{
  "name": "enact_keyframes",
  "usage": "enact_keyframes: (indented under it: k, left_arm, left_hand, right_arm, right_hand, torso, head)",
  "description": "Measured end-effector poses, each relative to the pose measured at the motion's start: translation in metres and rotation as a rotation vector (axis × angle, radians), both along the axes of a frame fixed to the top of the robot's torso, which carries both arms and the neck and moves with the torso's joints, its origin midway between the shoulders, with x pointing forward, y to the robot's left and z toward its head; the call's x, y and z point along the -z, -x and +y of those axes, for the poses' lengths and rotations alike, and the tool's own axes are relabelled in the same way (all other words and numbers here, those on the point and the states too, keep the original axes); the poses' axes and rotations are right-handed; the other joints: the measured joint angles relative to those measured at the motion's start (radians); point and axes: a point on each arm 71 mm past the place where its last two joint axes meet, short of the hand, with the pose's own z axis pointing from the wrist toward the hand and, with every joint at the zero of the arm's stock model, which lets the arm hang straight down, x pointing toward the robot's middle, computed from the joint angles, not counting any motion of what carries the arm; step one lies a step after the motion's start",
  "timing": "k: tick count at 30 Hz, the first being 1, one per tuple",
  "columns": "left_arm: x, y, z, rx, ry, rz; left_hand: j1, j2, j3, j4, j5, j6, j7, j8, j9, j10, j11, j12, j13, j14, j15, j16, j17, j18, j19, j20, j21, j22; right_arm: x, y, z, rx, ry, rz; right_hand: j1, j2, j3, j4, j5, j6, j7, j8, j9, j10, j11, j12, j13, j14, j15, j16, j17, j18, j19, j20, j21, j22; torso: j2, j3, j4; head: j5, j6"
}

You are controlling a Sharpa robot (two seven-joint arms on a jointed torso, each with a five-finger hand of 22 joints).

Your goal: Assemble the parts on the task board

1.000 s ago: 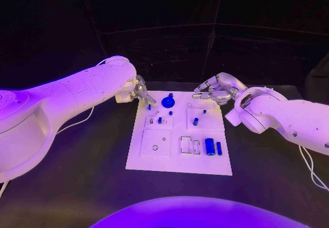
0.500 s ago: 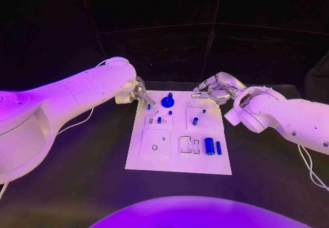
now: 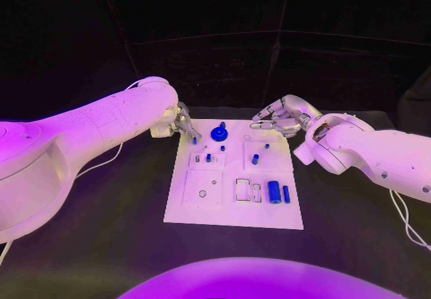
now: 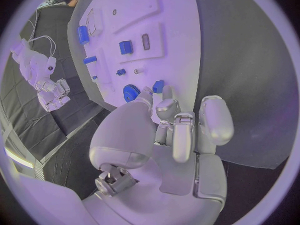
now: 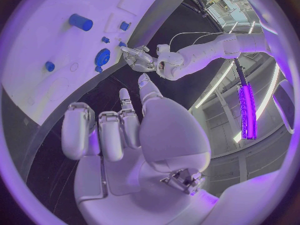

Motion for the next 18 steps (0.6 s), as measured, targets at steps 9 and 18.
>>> enact_keyframes:
  k: [9,18]
  left_arm:
    - [0.0007,0.0,-0.0009,0.002,0.002,0.001]
    - [0.0011,-0.0005,0.0001,-0.002,0.004,-0.001]
  left_hand:
    - [0.009,0.009,0.001,-0.009,0.0,0.004,0.004,-0.003,-0.004,0.003,-0.003,0.0,-0.001,0.0,0.0,0.0,0.0,0.0,0.0,0.0,0.0,0.001]
    - [0.071,0.044,0.036,-0.049,0.0,0.011,-0.004,-0.011,-0.014,0.003,-0.003,0.0,-0.005,0.0,0.0,0.0,0.0,0.0,0.0,0.0,0.0,0.001]
  right_arm:
    - [0.0,0.0,0.0004,-0.001,0.0,0.001]
    - [0.0001,0.0001,0.0004,-0.001,0.0,0.001]
  right_hand:
    - [0.0,0.0,0.0,0.0,0.0,0.0,0.0,0.0,0.0,0.0,0.0,0.0,0.0,0.0,0.0,0.0,0.0,0.0,0.0,0.0,0.0,0.0]
    - [0.0,0.0,0.0,0.0,0.0,0.0,0.0,0.0,0.0,0.0,0.0,0.0,0.0,0.0,0.0,0.0,0.0,0.0,0.0,0.0,0.0,0.0]
  torso:
    - [0.0,0.0001,0.0005]
    - [0.0,-0.0002,0.0005]
  head:
    - [0.0,-0.001]
    - [0.0,-0.003]
